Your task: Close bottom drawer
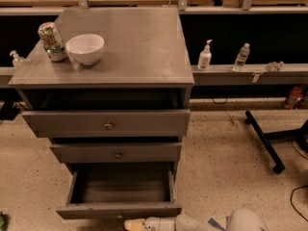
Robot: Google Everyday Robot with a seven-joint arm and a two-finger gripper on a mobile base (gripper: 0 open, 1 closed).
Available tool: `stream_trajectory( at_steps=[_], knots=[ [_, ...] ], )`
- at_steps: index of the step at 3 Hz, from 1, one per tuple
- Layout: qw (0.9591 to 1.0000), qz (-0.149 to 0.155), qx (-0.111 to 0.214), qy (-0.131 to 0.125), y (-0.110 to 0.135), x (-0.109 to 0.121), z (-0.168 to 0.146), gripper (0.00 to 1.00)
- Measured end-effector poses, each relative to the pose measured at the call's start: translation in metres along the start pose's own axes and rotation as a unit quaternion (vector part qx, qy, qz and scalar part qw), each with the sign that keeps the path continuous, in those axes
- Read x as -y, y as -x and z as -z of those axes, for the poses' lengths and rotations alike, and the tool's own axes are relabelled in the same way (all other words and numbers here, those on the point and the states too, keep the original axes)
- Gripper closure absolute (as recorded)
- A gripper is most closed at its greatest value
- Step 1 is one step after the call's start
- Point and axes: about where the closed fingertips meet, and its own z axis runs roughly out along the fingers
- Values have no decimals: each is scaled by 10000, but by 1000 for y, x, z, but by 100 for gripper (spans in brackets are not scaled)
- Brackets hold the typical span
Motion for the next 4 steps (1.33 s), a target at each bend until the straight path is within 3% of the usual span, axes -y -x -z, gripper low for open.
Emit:
stream_trajectory(
  at_steps=[1,2,3,4],
  knots=[
    [9996,31,13,-262,18,17,1,100],
    [9983,12,293,-498,46,40,10,100],
    [9983,12,293,-498,43,38,11,100],
    [9966,40,544,-621,73,49,17,100]
  ],
)
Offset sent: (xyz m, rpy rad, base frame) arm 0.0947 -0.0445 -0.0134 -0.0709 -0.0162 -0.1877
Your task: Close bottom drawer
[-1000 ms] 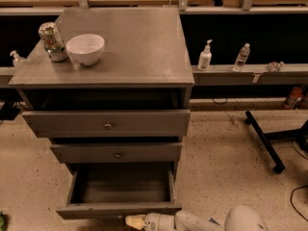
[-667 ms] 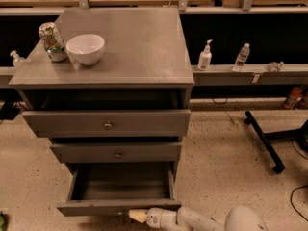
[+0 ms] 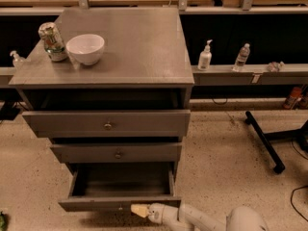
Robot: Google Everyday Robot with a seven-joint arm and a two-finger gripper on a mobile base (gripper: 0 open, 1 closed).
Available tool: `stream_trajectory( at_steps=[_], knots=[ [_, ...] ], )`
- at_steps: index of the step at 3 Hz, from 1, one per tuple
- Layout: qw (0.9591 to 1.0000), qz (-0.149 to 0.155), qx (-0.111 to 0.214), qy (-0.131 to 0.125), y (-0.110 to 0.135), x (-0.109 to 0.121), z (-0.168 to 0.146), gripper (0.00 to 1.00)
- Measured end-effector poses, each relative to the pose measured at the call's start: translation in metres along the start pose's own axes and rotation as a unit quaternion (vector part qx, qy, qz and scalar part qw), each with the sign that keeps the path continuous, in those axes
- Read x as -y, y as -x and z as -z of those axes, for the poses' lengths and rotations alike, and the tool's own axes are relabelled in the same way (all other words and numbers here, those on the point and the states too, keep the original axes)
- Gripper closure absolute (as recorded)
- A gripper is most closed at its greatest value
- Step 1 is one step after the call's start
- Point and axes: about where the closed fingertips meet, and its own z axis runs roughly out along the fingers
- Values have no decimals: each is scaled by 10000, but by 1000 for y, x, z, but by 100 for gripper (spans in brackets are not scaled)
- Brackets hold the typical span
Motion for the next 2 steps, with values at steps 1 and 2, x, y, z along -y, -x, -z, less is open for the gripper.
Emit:
stream_trajectory(
  at_steps=[1,2],
  knots=[
    [10000,-1,0,1,-3,-2,1,100],
    [9999,-41,-122,-21,-3,1,-4,100]
  ],
)
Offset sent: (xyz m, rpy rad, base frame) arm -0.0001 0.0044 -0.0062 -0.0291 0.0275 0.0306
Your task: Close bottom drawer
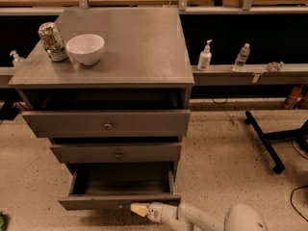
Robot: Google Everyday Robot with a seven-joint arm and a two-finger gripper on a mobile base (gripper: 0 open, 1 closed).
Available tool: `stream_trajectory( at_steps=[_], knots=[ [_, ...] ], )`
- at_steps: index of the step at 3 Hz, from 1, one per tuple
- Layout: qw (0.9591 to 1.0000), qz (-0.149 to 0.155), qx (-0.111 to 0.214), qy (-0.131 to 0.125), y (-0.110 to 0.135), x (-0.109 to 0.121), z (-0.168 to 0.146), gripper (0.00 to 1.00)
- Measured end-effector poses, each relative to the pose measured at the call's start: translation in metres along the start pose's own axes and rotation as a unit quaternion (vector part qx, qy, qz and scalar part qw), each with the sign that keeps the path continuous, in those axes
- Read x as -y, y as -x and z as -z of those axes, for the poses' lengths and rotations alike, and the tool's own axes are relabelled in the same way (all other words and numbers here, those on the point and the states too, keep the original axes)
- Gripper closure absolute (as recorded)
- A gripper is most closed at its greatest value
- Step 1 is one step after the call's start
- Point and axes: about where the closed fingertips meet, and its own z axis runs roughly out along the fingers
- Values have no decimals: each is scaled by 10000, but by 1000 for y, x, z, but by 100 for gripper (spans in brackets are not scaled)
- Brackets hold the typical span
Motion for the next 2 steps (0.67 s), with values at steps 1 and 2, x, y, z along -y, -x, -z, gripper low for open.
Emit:
stream_trajectory(
  at_steps=[1,2],
  knots=[
    [9999,-5,-89,-53,9,8,-9,100],
    [9999,-4,-89,-53,7,7,-8,100]
  ],
)
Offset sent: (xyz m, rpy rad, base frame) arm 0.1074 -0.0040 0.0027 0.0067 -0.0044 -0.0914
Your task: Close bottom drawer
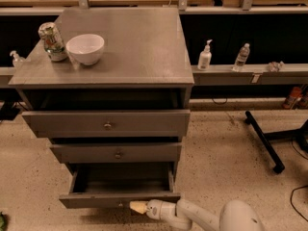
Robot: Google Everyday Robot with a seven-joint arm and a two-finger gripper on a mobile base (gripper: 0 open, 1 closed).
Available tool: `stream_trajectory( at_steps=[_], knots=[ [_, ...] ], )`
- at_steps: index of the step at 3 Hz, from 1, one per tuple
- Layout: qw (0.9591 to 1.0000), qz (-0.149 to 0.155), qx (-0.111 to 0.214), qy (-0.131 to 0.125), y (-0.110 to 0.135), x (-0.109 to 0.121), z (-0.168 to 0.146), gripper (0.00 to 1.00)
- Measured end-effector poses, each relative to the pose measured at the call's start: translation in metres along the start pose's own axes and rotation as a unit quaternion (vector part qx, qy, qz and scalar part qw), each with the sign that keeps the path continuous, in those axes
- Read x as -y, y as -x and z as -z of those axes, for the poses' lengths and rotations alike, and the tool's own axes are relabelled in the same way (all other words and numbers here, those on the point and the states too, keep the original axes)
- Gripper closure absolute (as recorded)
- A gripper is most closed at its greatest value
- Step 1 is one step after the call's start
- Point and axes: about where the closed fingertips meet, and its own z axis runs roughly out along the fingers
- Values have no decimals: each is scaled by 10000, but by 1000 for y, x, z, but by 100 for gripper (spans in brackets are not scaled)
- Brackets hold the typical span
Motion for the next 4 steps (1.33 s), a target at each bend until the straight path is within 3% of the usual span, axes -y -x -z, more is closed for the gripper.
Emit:
stream_trajectory(
  at_steps=[1,2,3,4],
  knots=[
    [9999,-19,114,-15,15,6,-3,100],
    [9999,-20,115,-14,12,4,-1,100],
    [9994,-85,314,-71,38,15,-2,100],
    [9994,-85,314,-71,35,14,-1,100]
  ],
)
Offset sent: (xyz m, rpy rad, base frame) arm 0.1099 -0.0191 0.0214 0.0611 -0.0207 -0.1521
